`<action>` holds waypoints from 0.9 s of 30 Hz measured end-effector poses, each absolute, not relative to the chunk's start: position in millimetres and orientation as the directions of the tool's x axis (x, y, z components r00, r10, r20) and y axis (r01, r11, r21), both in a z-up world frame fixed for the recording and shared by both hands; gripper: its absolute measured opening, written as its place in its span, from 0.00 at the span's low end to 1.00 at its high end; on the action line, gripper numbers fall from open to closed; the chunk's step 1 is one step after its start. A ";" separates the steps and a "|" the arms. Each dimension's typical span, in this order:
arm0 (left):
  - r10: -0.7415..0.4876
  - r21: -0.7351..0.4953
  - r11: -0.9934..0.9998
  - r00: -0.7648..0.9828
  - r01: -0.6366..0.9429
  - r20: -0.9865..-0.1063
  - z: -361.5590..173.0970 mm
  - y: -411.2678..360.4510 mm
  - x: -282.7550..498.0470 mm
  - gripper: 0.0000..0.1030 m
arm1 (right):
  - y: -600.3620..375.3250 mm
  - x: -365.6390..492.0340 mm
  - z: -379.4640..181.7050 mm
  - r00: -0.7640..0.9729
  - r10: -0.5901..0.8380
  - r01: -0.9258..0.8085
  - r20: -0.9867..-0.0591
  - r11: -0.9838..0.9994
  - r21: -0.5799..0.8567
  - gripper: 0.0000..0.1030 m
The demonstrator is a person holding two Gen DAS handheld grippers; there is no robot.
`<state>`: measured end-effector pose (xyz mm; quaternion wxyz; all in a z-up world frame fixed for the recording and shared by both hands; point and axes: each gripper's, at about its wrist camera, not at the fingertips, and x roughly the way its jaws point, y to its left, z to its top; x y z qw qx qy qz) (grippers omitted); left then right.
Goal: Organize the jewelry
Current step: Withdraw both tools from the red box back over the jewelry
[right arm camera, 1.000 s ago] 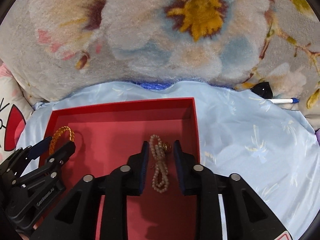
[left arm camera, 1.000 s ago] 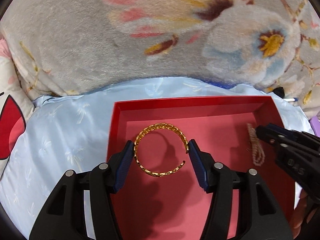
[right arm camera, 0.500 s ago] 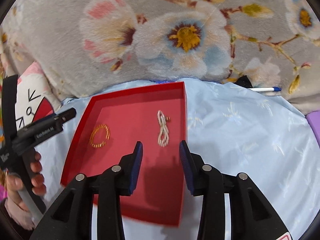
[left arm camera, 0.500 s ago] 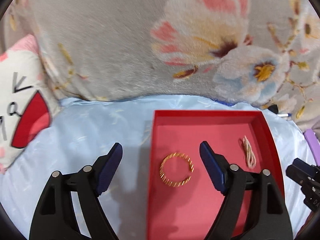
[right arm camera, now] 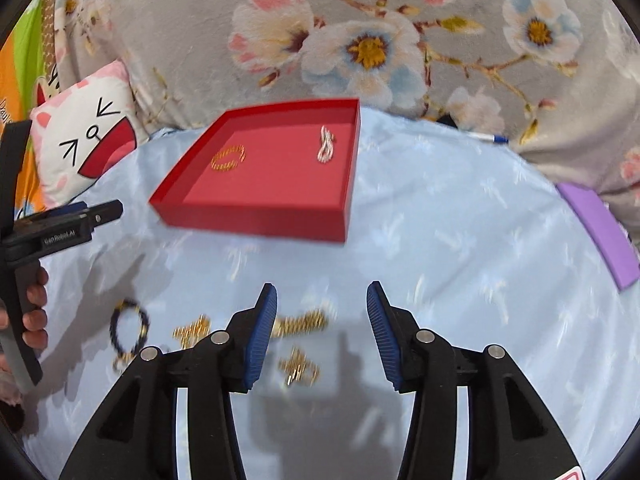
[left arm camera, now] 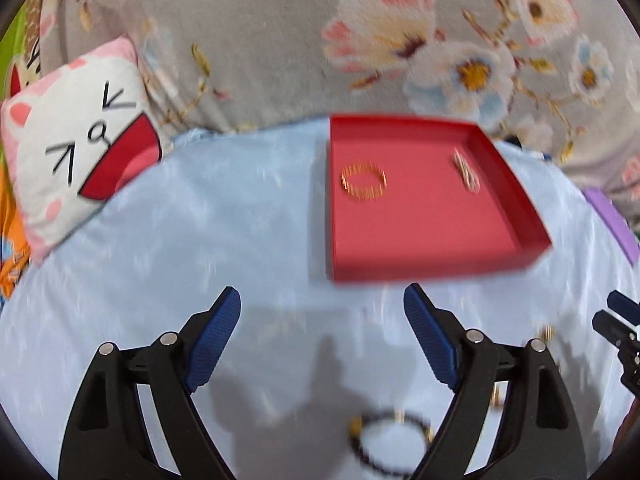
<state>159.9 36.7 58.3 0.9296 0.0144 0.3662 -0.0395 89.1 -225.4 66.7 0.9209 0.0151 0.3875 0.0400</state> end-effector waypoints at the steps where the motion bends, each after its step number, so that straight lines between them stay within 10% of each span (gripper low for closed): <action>1: -0.059 0.000 0.997 0.723 0.082 -0.689 50.4 36.0 150.0 0.82 | -225.5 83.8 62.3 0.689 0.094 -0.063 -0.719 0.996 0.070 0.45; 27: -0.187 -0.117 0.982 0.632 0.151 -0.752 -4.6 36.8 103.3 0.86 | -220.1 92.3 13.0 0.618 0.113 -0.055 -0.778 0.993 0.100 0.42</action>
